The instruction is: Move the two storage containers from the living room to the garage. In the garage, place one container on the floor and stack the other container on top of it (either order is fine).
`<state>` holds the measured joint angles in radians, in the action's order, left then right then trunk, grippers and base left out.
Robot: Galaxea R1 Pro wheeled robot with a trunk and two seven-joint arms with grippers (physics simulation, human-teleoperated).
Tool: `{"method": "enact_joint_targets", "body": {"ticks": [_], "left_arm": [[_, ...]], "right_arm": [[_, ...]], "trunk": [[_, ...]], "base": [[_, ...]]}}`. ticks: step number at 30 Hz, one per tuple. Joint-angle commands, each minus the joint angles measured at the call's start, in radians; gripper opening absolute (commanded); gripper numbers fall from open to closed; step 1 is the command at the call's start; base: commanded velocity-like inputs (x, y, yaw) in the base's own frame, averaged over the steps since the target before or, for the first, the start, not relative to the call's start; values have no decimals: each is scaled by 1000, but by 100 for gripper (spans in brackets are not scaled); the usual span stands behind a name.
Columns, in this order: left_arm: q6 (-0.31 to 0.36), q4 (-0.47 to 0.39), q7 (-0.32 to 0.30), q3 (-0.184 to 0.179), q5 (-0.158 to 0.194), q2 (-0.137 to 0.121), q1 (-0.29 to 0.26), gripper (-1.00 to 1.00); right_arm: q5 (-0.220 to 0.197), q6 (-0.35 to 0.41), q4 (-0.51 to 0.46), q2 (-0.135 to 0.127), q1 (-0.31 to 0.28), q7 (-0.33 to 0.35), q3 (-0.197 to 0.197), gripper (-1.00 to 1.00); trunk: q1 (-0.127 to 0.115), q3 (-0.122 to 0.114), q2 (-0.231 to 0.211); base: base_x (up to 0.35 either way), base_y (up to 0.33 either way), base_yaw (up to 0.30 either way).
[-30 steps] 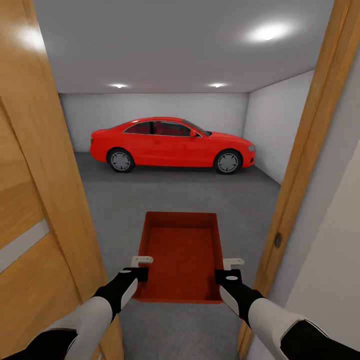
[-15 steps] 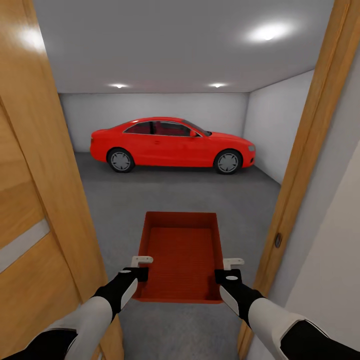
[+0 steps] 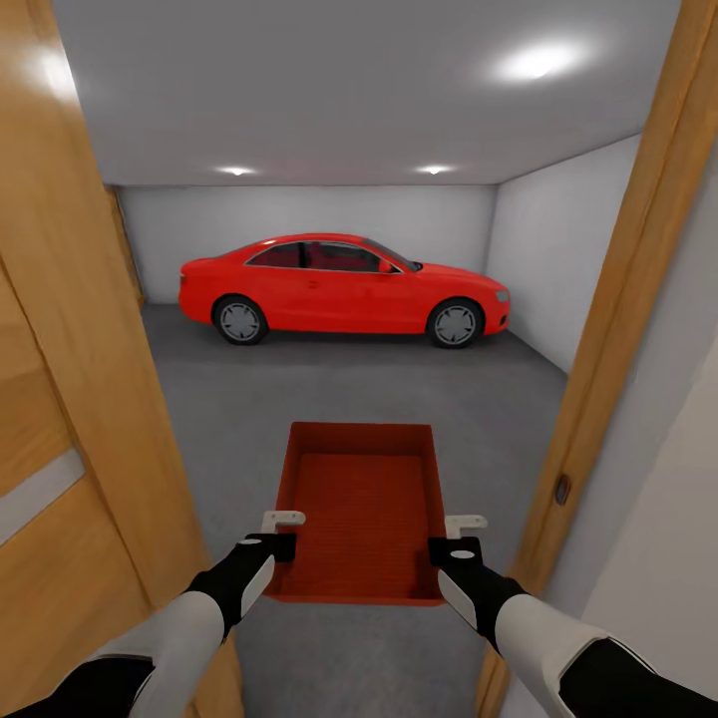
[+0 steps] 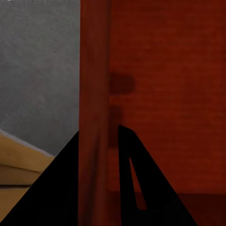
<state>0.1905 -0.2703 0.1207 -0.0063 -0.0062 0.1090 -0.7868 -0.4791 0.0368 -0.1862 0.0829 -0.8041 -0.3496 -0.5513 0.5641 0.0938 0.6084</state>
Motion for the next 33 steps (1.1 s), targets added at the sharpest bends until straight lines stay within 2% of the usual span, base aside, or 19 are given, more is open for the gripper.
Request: {"method": "enact_joint_targets", "body": {"ticks": [1,33], "left_arm": [[7,-2,10,15,-12,0,0,-100],[8,0,11,15,-12,0,0,-100]], "right_arm": [[1,5,-10,0,-1,38,28,-100],[1,5,-10,0,-1,38,28,-100]], "trunk": [[1,2,2],[1,2,2]], "base": [[313,0,0],[321,0,0]]}}
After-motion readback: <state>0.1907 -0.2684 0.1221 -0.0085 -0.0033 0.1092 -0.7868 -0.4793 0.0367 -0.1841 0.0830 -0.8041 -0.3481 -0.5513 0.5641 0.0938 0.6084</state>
